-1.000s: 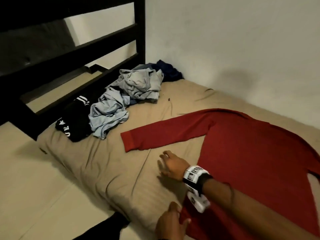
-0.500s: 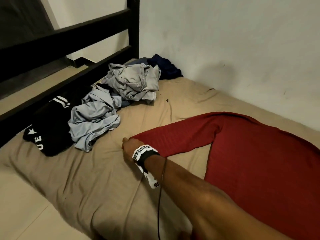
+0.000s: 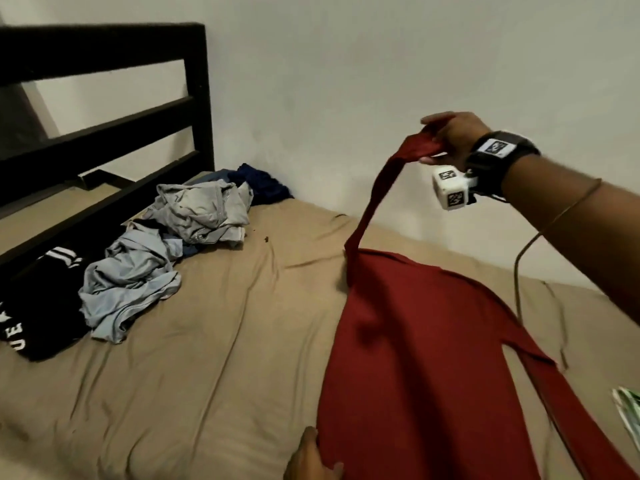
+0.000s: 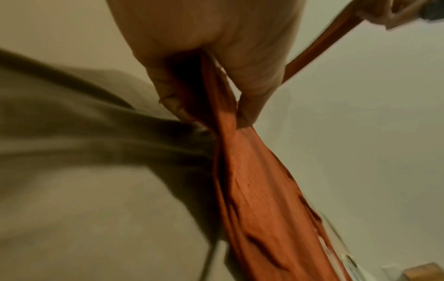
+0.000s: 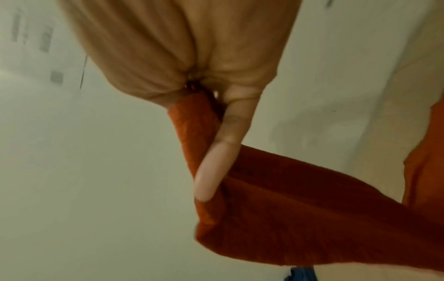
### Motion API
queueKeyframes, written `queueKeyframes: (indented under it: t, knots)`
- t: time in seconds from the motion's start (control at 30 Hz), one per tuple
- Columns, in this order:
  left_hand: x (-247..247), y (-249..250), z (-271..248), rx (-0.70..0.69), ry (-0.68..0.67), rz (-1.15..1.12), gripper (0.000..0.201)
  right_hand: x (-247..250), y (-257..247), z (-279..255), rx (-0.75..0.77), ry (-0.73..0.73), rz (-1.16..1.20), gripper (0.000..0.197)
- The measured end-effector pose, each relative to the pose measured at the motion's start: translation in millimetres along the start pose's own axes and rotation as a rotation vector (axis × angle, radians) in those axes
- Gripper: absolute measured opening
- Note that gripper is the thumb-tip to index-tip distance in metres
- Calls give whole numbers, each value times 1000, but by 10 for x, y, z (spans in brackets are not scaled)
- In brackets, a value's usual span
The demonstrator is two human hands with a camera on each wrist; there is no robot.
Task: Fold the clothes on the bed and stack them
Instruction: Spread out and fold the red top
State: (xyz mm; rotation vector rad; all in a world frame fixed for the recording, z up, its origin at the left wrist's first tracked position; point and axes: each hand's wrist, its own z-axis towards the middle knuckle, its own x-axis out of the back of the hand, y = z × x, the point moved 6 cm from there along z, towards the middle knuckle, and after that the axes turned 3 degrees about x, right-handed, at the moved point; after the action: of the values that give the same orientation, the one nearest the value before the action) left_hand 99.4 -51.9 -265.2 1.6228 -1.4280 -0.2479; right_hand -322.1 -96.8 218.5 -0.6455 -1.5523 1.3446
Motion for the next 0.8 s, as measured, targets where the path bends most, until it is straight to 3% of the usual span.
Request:
queueKeyframes:
  t: [0.07, 0.13, 0.33, 0.47, 0.53, 0.6, 0.67, 0.73, 0.8]
  knots:
    - [-118, 197, 17, 41, -13, -27, 92, 379, -18, -16, -40, 26, 175, 39]
    - [-170, 480, -137, -13, -11, -37, 97, 691, 43, -43, -48, 61, 274, 39]
    - [-304, 1068, -521, -234, 18, 44, 56, 1048, 473, -91, -75, 104, 519, 38]
    - [-760, 1221, -534, -230, -96, -68, 57, 1293, 543, -71, -21, 166, 612, 35]
    - [-995, 1288, -495, -372, 24, 163, 65, 1393, 546, -78, 0, 177, 602, 35]
    - [-1309, 1307, -522, -362, -105, 343, 69, 1514, 573, -68, 13, 191, 562, 40]
    - [-1440, 1361, -593, -482, 144, 608, 53, 1637, 659, -40, 9, 206, 541, 46]
    - [-1445, 1481, -627, -510, 218, 656, 48, 1746, 794, -13, -9, 227, 516, 48]
    - [-1527, 1466, -564, -495, 178, 649, 47, 1855, 942, -10, -27, 251, 491, 50]
